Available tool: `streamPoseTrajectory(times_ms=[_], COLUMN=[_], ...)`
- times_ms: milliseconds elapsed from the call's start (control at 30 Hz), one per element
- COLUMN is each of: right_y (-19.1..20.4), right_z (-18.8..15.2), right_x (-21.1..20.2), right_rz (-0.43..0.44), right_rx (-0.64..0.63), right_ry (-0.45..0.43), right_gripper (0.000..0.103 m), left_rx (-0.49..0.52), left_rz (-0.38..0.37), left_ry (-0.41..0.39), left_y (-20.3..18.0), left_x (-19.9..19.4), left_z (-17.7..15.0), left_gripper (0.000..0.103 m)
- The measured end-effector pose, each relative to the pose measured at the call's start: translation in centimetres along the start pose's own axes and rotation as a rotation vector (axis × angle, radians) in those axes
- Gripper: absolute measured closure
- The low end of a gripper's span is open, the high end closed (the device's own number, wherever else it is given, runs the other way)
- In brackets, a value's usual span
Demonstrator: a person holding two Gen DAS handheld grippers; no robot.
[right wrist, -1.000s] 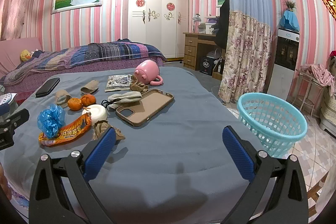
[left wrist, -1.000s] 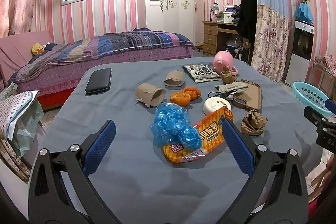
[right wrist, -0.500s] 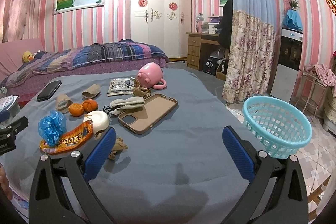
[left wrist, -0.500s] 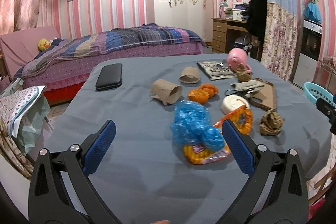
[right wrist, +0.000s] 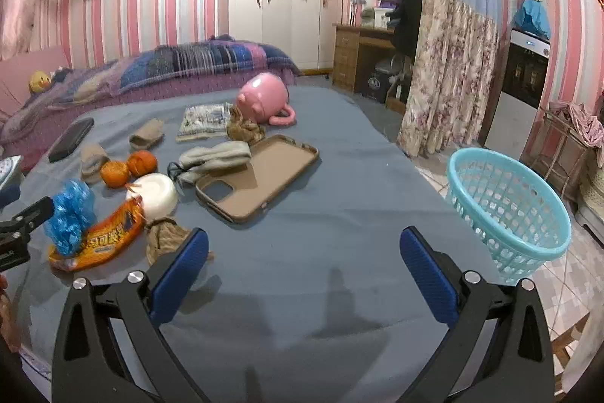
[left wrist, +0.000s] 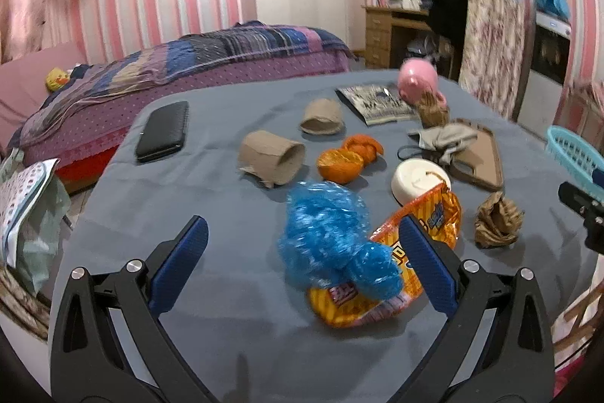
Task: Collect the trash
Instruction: 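Grasp the blue plastic bag with the left tool while the right tool grasps the crumpled brown paper, then carry the blue bag and brown paper with both tools over the blue basket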
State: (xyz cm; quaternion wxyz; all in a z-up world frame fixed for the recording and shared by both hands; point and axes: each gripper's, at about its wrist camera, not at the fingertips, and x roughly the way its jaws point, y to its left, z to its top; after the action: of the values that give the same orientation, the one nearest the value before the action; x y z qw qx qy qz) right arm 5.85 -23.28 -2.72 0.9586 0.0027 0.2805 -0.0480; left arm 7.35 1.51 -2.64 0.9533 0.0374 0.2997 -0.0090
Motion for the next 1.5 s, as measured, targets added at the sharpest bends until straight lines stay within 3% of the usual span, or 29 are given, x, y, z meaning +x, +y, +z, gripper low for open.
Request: streamPoseTrajectory(times_ms=[67, 133, 200, 367, 500, 700, 833, 1100, 1267, 1500], right_y=[0.1, 0.5, 1.0, 2.2, 3.3, 4.5, 5.5, 7.1, 5.9, 0.7], right_z=[-0.1, -0.2, -0.4, -0.7, -0.9, -1.0, -1.2, -1.5, -1.2, 0.4], right_x=[-0.2, -0.3, -0.3, 0.0, 0.0, 1.3, 2.5, 4.1, 3.2, 1.6], right_rz=[0.007, 0.009, 0.030, 0.089, 0.122, 0.176, 0.209, 0.318, 0.296, 0.194], right_rx=[-0.008, -0.027, -0.039, -0.054, -0.086, -0.094, -0.119, -0.162, -0.140, -0.061], right_ry=[-0.018, -0.025, -0.022, -0.004, 0.002, 0.040, 0.078, 0.129, 0.088, 0.024], right_gripper=[0.004, 0.004, 0.004, 0.004, 0.004, 0.004, 0.006, 0.053, 0.056, 0.056], left_rx=[0.002, 0.003, 0.012, 0.007, -0.045, -0.070, -0.077, -0.080, -0.055, -0.016], left_rz=[-0.032, -0.060, -0.084, -0.106, -0.115, -0.054, -0.020, -0.019, -0.022, -0.077], left_ry=[0.033, 0.051, 0.073, 0.091, 0.058, 0.010, 0.018, 0.015, 0.019, -0.016], left_y=[-0.3, -0.6, -0.8, -0.3, 1.6, 3.9, 4.8, 4.9, 3.8, 0.2], left_x=[1.0, 1.4, 1.9, 2.3, 0.8, -1.0, -0.8, -0.8, -0.9, -2.1], left_z=[0.0, -0.2, -0.4, -0.5, 0.1, 0.7, 0.4, 0.5, 0.8, 2.9], left_gripper=[0.006, 0.013, 0.035, 0.070, 0.071, 0.071, 0.071, 0.071, 0.071, 0.071])
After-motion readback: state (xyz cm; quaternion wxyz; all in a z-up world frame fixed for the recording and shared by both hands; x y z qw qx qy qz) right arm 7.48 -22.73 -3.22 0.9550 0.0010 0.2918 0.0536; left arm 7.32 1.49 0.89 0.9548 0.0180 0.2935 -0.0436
